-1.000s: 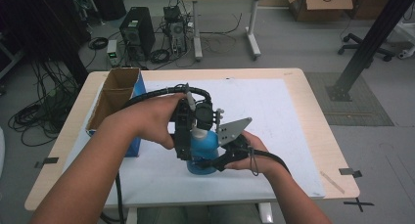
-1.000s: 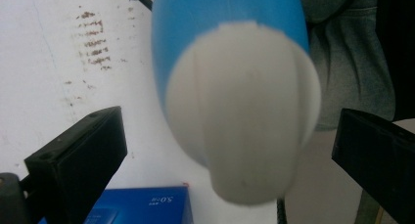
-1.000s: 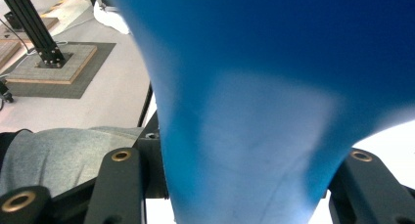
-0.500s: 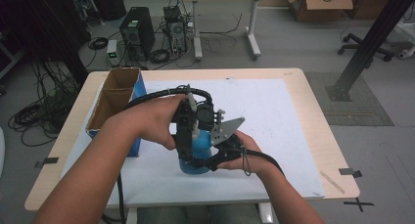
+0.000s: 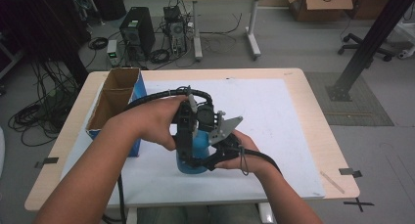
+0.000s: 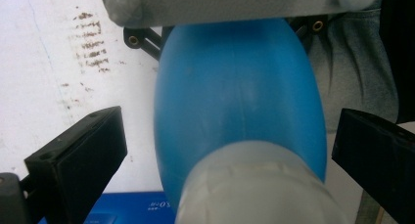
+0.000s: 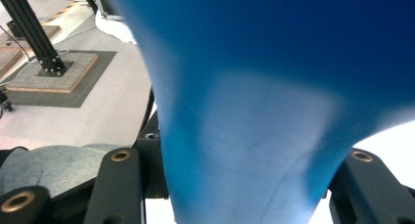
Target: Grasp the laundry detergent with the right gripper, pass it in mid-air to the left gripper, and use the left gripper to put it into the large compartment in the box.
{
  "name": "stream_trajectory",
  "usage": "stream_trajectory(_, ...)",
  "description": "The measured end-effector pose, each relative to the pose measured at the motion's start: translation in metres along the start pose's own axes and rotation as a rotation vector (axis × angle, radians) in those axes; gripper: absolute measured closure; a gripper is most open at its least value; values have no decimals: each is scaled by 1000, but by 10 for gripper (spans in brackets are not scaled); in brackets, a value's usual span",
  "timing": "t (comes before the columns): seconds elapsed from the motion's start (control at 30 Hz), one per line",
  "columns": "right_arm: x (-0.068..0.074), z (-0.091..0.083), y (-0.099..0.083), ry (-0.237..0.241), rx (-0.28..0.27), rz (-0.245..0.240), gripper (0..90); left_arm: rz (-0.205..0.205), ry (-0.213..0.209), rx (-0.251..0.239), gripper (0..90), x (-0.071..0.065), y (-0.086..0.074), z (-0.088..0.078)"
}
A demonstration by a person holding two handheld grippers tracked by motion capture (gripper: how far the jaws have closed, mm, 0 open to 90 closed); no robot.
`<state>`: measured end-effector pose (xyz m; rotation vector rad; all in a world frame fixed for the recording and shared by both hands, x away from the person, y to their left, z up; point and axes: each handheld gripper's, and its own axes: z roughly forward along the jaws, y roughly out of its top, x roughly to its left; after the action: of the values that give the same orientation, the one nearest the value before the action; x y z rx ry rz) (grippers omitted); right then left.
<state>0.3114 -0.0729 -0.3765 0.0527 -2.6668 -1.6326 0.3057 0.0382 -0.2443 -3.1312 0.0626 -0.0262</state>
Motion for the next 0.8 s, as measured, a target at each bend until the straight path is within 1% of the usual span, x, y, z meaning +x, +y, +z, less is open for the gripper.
stream_trajectory(0.33, 1, 1, 1, -1, 0, -3, 451, -12, 12, 22, 19, -1, 2, 2)
stream_trajectory(0.5, 0, 1, 1, -2, 0, 3, 451, -22, 11, 20, 55, -1, 2, 2)
stream_trajectory(0.8, 1, 1, 0, -3, 3, 10, 450, -24, 2, 18, 128, -1, 1, 1)
